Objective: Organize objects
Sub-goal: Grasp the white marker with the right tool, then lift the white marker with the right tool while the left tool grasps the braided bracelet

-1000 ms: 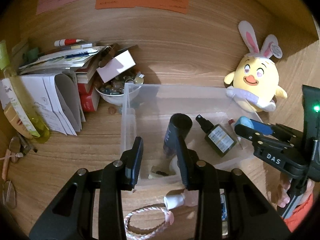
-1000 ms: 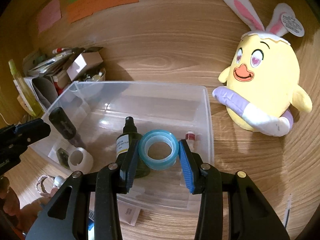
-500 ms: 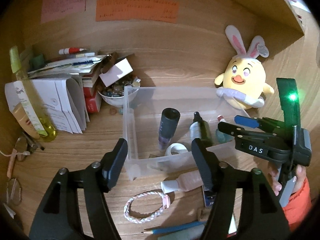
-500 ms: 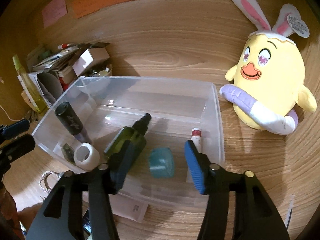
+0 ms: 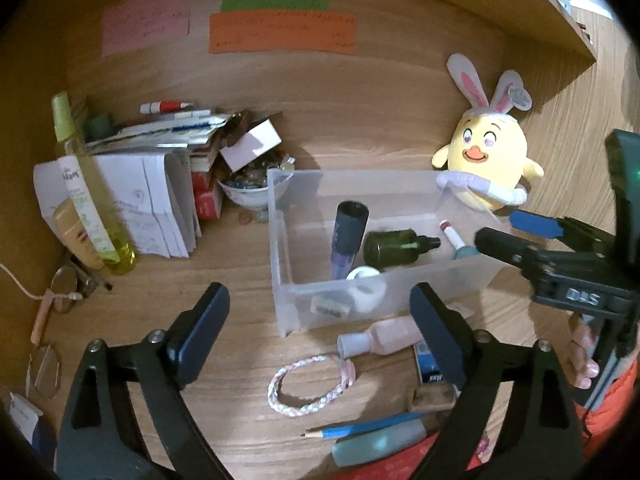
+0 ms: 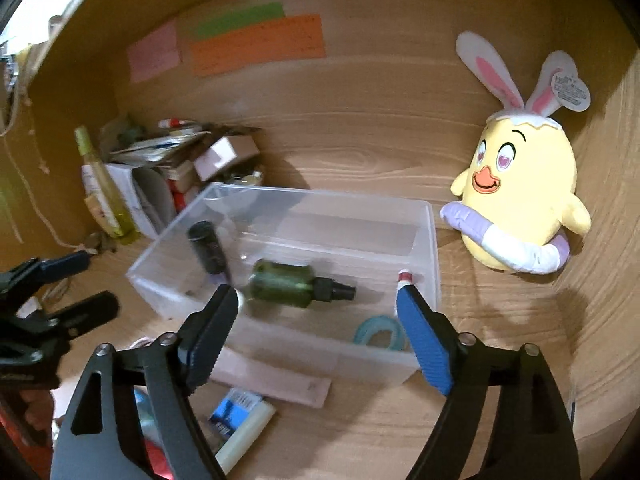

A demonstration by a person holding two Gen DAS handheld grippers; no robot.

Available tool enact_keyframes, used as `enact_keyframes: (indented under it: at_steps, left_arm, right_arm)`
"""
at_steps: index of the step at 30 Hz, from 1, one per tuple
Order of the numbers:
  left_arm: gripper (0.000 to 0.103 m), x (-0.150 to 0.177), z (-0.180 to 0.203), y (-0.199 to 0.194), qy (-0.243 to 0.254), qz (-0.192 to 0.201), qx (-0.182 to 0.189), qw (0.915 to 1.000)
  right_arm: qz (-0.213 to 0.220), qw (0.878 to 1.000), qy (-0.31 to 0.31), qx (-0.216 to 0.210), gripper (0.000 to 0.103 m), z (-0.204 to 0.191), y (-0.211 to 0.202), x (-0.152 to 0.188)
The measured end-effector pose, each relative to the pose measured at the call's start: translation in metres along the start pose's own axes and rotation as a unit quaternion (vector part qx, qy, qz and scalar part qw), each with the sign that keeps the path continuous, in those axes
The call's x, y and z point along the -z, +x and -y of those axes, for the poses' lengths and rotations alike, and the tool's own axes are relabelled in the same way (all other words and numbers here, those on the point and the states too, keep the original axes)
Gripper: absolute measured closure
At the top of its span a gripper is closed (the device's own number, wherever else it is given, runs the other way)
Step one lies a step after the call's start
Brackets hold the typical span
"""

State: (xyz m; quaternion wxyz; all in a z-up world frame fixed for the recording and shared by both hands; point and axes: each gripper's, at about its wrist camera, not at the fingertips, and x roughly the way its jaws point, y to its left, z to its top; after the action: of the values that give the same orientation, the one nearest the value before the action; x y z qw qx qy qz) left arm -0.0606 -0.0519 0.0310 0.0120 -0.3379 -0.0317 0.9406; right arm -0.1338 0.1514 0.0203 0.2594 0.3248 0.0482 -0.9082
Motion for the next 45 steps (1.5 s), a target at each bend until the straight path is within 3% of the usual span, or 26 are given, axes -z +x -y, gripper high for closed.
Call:
enact_keyframes:
  at_steps: [6,11,18,25,30,37,45]
  left_arm:
    - [0.010,0.015,-0.005,0.006,0.001,-0.018,-0.016,0.9997]
    - [0.010,0.026,-0.010,0.016,-0.013,-0.039,-0.008,0.9991]
    - [0.010,0.041,-0.007,0.033,-0.016,-0.073,-0.002,0.9972]
    - [0.010,0.049,0.005,0.044,0.007,-0.090,-0.008,0.9959]
    - [0.011,0.052,0.009,0.047,0.019,-0.097,-0.004,0.9951]
    - [0.040,0.055,0.013,0.052,0.032,-0.112,0.007,0.9931]
    - [0.061,0.057,0.019,0.057,0.039,-0.123,0.005,0.9916]
  right_arm:
    - [-0.026,0.999,-0.029,-0.008,0.021,-0.017,0.001,0.030]
    - [-0.064,0.996,-0.059,-0.013,0.021,-0.027,0.011,0.055]
    - [-0.108,0.993,-0.055,-0.019,0.023,-0.022,0.022,0.077]
    - [-0.129,0.991,-0.035,-0.020,0.044,-0.007,0.023,0.085]
    - [-0.141,0.990,-0.019,-0.023,0.053,0.002,0.019,0.091]
    - [-0.141,0.989,-0.014,-0.029,0.069,0.002,0.010,0.096]
    - [-0.135,0.990,-0.006,-0.039,0.087,0.003,0.007,0.099]
